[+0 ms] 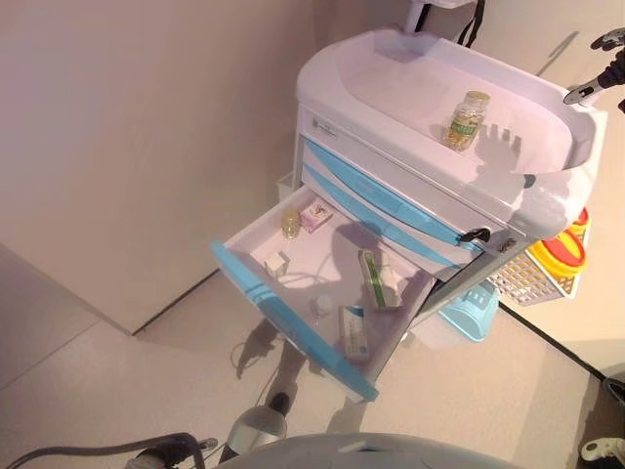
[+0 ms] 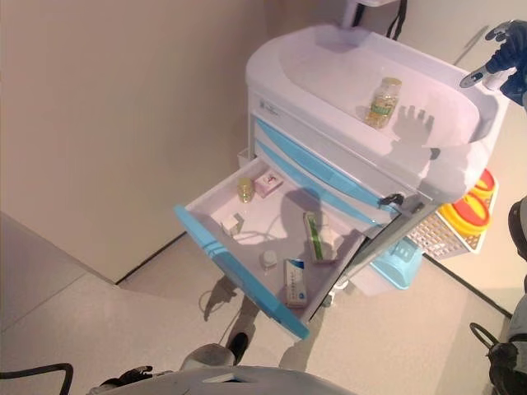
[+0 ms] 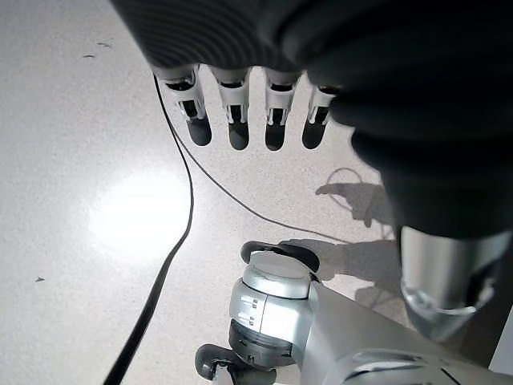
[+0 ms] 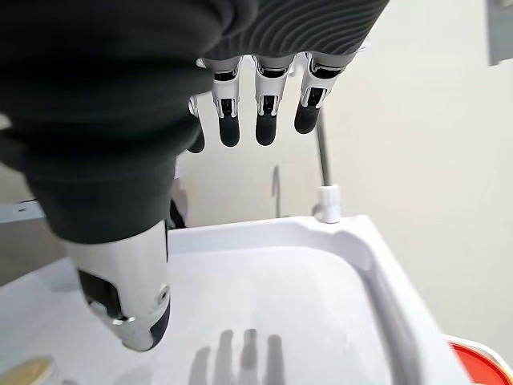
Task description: Open the drawer and pick up the medicine
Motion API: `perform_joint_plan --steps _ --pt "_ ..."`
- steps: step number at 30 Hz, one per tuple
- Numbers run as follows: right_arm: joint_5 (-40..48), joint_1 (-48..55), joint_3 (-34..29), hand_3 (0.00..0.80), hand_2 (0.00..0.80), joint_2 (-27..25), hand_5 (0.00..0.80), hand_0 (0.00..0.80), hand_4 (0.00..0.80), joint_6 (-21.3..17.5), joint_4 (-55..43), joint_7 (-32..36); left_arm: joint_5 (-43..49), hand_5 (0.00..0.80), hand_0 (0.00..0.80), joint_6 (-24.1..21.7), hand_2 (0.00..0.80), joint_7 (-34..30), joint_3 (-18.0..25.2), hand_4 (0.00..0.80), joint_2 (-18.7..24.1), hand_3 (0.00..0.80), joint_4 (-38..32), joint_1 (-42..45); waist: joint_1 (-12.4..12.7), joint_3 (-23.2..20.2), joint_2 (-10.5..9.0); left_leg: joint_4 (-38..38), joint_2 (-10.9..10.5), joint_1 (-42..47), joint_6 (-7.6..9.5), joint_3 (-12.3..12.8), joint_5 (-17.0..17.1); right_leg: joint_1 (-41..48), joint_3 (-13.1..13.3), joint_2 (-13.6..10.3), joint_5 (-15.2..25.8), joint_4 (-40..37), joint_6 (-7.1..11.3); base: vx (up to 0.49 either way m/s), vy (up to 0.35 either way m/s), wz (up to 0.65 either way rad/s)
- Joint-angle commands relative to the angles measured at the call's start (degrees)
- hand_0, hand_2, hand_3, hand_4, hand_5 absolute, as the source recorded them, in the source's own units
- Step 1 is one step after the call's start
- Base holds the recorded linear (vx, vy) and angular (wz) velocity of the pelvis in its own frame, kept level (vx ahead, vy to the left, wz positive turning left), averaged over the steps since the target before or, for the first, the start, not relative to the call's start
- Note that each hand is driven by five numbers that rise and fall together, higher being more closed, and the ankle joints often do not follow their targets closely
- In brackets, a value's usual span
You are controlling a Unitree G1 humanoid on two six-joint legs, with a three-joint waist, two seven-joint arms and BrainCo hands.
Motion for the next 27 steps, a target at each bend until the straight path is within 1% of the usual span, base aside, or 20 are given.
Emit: perform_joint_plan --steps 1,2,5,7,10,13,16,17,19,20,21,22,24,26,27 --pt "3.75 -8.58 4.05 0.0 0.0 -5.24 0.0 0.0 0.0 1.02 -2.0 -6.45 2.2 0.0 0.0 -0.31 0.0 -0.48 -2.19 0.0 0.87 0.0 2.51 0.72 -0.66 -2.57 -0.29 1.51 -0.02 3.87 0.47 4.78 -9.13 -4.65 1.33 -3.16 2.77 5.41 2.88 -0.052 -0.024 -0.19" --pt "5.17 -8.16 3.23 0.0 0.0 -5.52 0.0 0.0 0.0 1.35 -2.26 -8.16 2.52 0.0 0.0 -0.41 0.0 -0.62 -2.41 0.0 0.82 0.0 2.6 0.64 -1.06 -2.61 -0.13 1.59 0.03 3.9 0.48 5.21 -9.25 -4.83 1.6 -3.14 2.85 5.45 2.92 -0.044 -0.022 -0.2" --pt "8.04 -5.43 -0.27 0.0 0.0 -7.12 0.0 0.0 0.0 0.7 -4.32 -12.3 3.73 0.0 0.0 -0.63 0.0 -1.2 -2.64 0.0 0.72 0.0 2.69 0.5 -2.62 -2.9 0.39 1.75 0.3 3.99 0.44 7.0 -9.72 -5.35 2.72 -2.96 3.04 5.22 2.96 -0.033 -0.031 -0.19" --pt "9.71 -1.75 -4.15 0.0 0.0 -7.93 0.0 0.0 0.0 -0.03 -6.79 -15.07 4.75 0.0 0.0 -0.67 0.0 -1.38 -3.07 0.0 0.39 0.0 2.56 0.31 -3.75 -3.01 0.76 2.03 0.42 3.88 0.4 8.16 -10.17 -5.71 3.53 -2.75 3.21 4.81 2.93 -0.031 -0.046 -0.24" --pt "12.62 6.56 -11.42 0.0 0.0 -8.31 0.0 0.0 0.0 -0.33 -12.0 -18.04 5.51 0.0 0.0 -0.33 0.0 -1.63 -3.46 0.0 0.26 0.0 2.12 -0.2 -5.29 -3.14 1.1 2.24 0.58 3.84 0.36 9.61 -10.75 -6.11 4.63 -2.4 3.65 3.91 2.95 -0.032 -0.044 -0.34" --pt "15.4 19.79 -21.69 0.0 0.0 -6.71 0.0 0.0 0.0 -0.41 -17.59 -20.04 6.56 0.0 0.0 -0.3 0.0 -2.19 -3.88 0.0 -0.11 0.0 1.69 -1.07 -7.48 -3.25 1.93 2.68 0.63 3.68 0.35 11.09 -11.45 -6.63 6.1 -1.98 4.09 2.89 2.89 -0.04 -0.046 -0.29" --pt "17.34 33.02 -31.34 0.0 0.0 -2.95 0.0 0.0 0.0 -0.59 -21.34 -20.23 6.96 0.0 0.0 -0.52 0.0 -2.42 -4.15 0.0 -0.5 0.0 1.74 -2.11 -9.37 -3.2 2.5 2.92 0.7 3.83 0.38 12.47 -12.01 -6.83 7.52 -1.51 4.49 1.88 2.72 -0.035 -0.054 -0.34" --pt "17.18 38.95 -35.14 0.0 0.0 -0.06 0.0 0.0 0.0 -1.75 -22.71 -20.36 7.22 0.0 0.0 -0.52 0.0 -2.51 -4.15 0.0 -0.93 0.0 1.97 -2.75 -10.29 -3.09 2.87 2.95 0.77 4.0 0.39 13.17 -12.25 -6.85 8.06 -1.33 4.59 1.53 2.64 -0.028 -0.051 -0.39" --pt "17.17 45.31 -38.83 0.0 0.0 2.97 0.0 0.0 0.0 -2.75 -24.34 -19.83 7.56 0.0 0.0 -0.76 0.0 -2.59 -4.33 0.0 -1.04 0.0 2.11 -3.23 -10.99 -3.02 3.01 2.99 0.84 4.09 0.4 13.88 -12.48 -6.93 8.81 -1.08 4.76 1.08 2.56 -0.03 -0.054 -0.41" --pt "16.94 49.6 -40.54 0.0 0.0 5.7 0.0 0.0 0.0 -4.54 -25.22 -19.47 7.82 0.0 0.0 -0.94 0.0 -2.54 -4.26 0.0 -1.35 0.0 2.23 -3.56 -11.72 -2.9 3.27 2.93 0.93 4.21 0.38 14.4 -12.59 -6.91 9.23 -0.9 4.88 0.72 2.48 -0.027 -0.069 -0.36" --pt "16.74 52.79 -41.61 0.0 0.0 7.81 0.0 0.0 0.0 -6.04 -26.15 -19.35 8.0 0.0 0.0 -1.02 0.0 -2.56 -4.18 0.0 -1.5 0.0 2.29 -3.7 -12.11 -2.87 3.42 2.87 1.0 4.3 0.39 14.77 -12.64 -6.93 9.55 -0.77 4.96 0.52 2.44 -0.016 -0.076 -0.3" --pt "16.4 56.39 -42.52 0.0 0.0 10.55 0.0 0.0 0.0 -8.48 -27.57 -19.22 8.19 0.0 0.0 -1.31 0.0 -2.49 -3.93 0.0 -1.72 0.0 2.45 -3.76 -12.7 -2.81 3.63 2.86 1.1 4.39 0.37 15.27 -12.69 -6.98 9.88 -0.58 5.09 0.3 2.42 -0.008 -0.068 -0.27" --pt "15.27 61.38 -42.64 0.0 0.0 15.73 0.0 0.0 0.0 -10.56 -29.08 -19.84 8.64 0.0 0.0 -1.67 0.0 -2.79 -3.39 0.0 -2.04 0.0 2.82 -4.12 -13.56 -2.68 3.89 2.79 1.24 4.51 0.34 16.03 -12.75 -7.03 10.46 -0.29 5.28 -0.13 2.31 -0.003 -0.067 -0.36" --pt "14.57 67.07 -42.95 0.0 0.0 19.91 0.0 0.0 0.0 -13.97 -29.48 -19.4 9.38 0.0 0.0 -1.91 0.0 -2.92 -3.41 0.0 -2.66 0.0 2.83 -4.17 -14.37 -2.52 4.18 2.66 1.34 4.7 0.31 16.65 -12.86 -7.05 10.96 0.05 5.48 -0.55 2.27 0.011 -0.075 -0.3" --pt "15.04 69.17 -42.76 0.0 0.0 21.59 0.0 0.0 0.0 -14.35 -29.8 -19.27 9.99 0.0 0.0 -2.16 0.0 -3.12 -3.46 0.0 -2.9 0.0 2.79 -4.05 -14.71 -2.46 4.32 2.5 1.46 4.81 0.3 17.04 -12.84 -7.07 11.12 0.19 5.58 -0.72 2.24 0.023 -0.079 -0.21"
